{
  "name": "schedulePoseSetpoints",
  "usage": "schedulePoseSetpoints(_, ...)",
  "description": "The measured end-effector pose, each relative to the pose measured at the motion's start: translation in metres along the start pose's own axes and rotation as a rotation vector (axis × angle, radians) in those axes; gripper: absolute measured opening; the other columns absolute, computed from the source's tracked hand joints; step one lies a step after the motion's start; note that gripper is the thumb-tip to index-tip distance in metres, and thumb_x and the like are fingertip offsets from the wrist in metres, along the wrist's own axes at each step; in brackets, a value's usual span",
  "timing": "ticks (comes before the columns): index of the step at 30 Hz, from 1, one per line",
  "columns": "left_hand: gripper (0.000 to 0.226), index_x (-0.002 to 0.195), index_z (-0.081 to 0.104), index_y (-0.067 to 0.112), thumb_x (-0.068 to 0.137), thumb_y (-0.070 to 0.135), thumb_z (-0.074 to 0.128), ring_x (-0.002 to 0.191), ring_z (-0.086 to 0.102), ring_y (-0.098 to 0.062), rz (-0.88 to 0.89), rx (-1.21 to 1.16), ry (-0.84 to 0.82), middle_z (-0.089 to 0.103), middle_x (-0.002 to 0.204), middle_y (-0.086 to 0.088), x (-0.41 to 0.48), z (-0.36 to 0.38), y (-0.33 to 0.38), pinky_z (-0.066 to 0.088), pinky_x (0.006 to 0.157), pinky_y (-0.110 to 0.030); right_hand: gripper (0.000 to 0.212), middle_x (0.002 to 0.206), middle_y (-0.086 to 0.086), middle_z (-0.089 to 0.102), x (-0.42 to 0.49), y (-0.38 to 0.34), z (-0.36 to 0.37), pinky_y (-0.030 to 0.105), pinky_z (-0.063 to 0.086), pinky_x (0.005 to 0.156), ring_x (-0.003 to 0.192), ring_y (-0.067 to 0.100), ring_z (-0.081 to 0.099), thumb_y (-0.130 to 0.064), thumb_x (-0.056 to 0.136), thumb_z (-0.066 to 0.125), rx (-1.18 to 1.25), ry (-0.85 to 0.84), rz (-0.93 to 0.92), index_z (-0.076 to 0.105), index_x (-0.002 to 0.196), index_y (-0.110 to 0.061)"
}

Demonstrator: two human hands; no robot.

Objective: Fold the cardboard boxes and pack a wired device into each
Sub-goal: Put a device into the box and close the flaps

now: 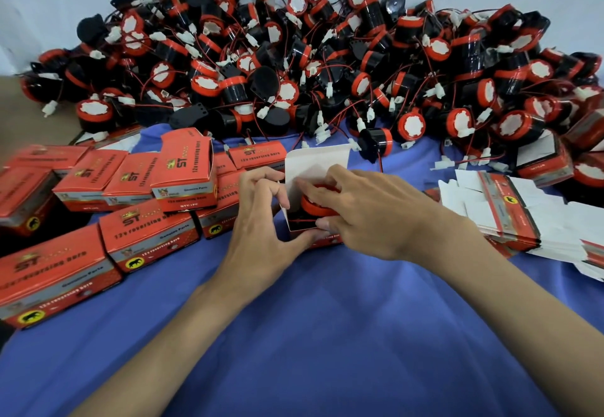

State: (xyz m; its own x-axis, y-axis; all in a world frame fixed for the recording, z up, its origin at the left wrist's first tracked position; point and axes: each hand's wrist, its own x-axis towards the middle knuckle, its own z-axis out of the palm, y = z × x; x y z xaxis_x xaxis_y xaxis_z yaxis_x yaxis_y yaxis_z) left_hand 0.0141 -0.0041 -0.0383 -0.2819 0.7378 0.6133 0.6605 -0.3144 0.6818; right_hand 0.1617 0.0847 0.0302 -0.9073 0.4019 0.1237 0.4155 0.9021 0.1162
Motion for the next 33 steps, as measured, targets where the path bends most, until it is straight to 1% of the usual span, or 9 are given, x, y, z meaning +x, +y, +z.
schedulePoseSetpoints(4, 0.049, 0.086, 0.034, 0.032, 0.067, 0.040, 0.078, 0.112, 0.036, 0.012, -0.006, -0.008, 0.016, 0.035, 0.116, 0.003, 0.000, 0.000, 0.002, 0.036, 0.092, -0.006, 0.043, 0.136, -0.001, 0.033, -0.003, -0.009, 0.009, 0.032, 0.033, 0.093, 0.114, 0.023, 0.038, -0.037, 0.100, 0.030, -0.070, 0.031, -0.005, 0.032, 0.143, -0.035)
schedulePoseSetpoints(8, 0.054, 0.086, 0.034, 0.032, 0.066, 0.033, 0.084, 0.114, 0.038, 0.006, -0.015, 0.001, 0.016, 0.035, 0.115, 0.005, 0.000, 0.000, -0.001, 0.043, 0.093, -0.020, 0.039, 0.124, 0.003, 0.032, -0.002, -0.002, -0.002, 0.031, 0.037, 0.092, 0.106, 0.021, 0.041, -0.039, 0.099, 0.032, 0.042, -0.064, 0.013, 0.042, 0.136, -0.031)
schedulePoseSetpoints(11, 0.060, 0.087, 0.033, 0.034, 0.065, 0.025, 0.088, 0.114, 0.036, 0.008, 0.009, 0.024, 0.018, 0.033, 0.117, 0.012, 0.000, 0.001, -0.005, 0.038, 0.092, -0.011, 0.032, 0.114, 0.002, 0.038, -0.003, 0.000, -0.011, 0.030, 0.037, 0.078, 0.086, 0.020, 0.044, -0.031, 0.100, 0.037, 0.078, -0.085, 0.064, 0.043, 0.131, -0.025)
schedulePoseSetpoints(15, 0.061, 0.086, 0.031, 0.035, 0.066, 0.021, 0.087, 0.113, 0.034, 0.013, 0.024, 0.038, 0.011, 0.031, 0.117, 0.015, 0.000, 0.001, -0.007, 0.034, 0.092, -0.005, 0.028, 0.116, -0.004, 0.054, -0.001, 0.005, -0.018, 0.038, 0.027, 0.098, 0.103, 0.020, 0.055, -0.020, 0.100, 0.037, -0.097, -0.108, 0.112, 0.050, 0.124, -0.022)
schedulePoseSetpoints(18, 0.062, 0.086, 0.031, 0.035, 0.066, 0.018, 0.087, 0.113, 0.033, 0.014, 0.025, 0.039, 0.010, 0.031, 0.117, 0.015, -0.001, 0.001, -0.008, 0.033, 0.093, -0.004, 0.019, 0.097, -0.007, 0.059, -0.002, 0.003, -0.019, 0.045, 0.022, 0.100, 0.099, 0.016, 0.048, -0.016, 0.097, 0.040, -0.187, -0.129, 0.143, 0.056, 0.103, -0.023)
schedulePoseSetpoints(22, 0.062, 0.086, 0.030, 0.036, 0.066, 0.022, 0.087, 0.112, 0.032, 0.017, 0.037, 0.063, 0.017, 0.034, 0.115, 0.008, 0.000, 0.002, -0.007, 0.030, 0.091, 0.000, 0.012, 0.075, -0.004, 0.041, -0.002, -0.003, -0.017, 0.048, 0.020, 0.096, 0.088, 0.017, 0.031, -0.013, 0.091, 0.044, -0.252, -0.152, 0.213, 0.052, 0.086, -0.020)
schedulePoseSetpoints(24, 0.062, 0.087, 0.030, 0.035, 0.066, 0.021, 0.087, 0.112, 0.032, 0.018, 0.040, 0.075, 0.022, 0.036, 0.116, 0.002, 0.000, 0.002, -0.006, 0.029, 0.091, 0.001, 0.013, 0.092, -0.005, 0.050, -0.002, -0.003, -0.017, 0.048, 0.020, 0.096, 0.102, 0.018, 0.032, -0.015, 0.090, 0.045, -0.193, -0.169, 0.233, 0.057, 0.088, -0.019)
schedulePoseSetpoints(27, 0.056, 0.087, 0.035, 0.026, 0.066, 0.021, 0.087, 0.112, 0.031, 0.019, 0.048, 0.087, 0.019, 0.036, 0.117, 0.000, 0.000, 0.002, -0.006, 0.029, 0.091, 0.000, 0.020, 0.126, -0.008, 0.038, -0.002, -0.002, -0.014, 0.046, 0.020, 0.096, 0.116, 0.020, 0.024, -0.018, 0.091, 0.048, -0.164, -0.176, 0.248, 0.066, 0.100, -0.019)
schedulePoseSetpoints(33, 0.053, 0.092, 0.040, 0.019, 0.068, 0.020, 0.087, 0.114, 0.031, 0.017, 0.032, 0.079, -0.005, 0.036, 0.117, -0.001, 0.000, 0.001, -0.004, 0.030, 0.093, -0.001, 0.029, 0.117, -0.020, 0.038, 0.002, 0.015, -0.013, 0.034, 0.009, 0.086, 0.105, 0.013, 0.018, -0.025, 0.098, 0.044, 0.105, -0.238, 0.236, 0.072, 0.089, -0.021)
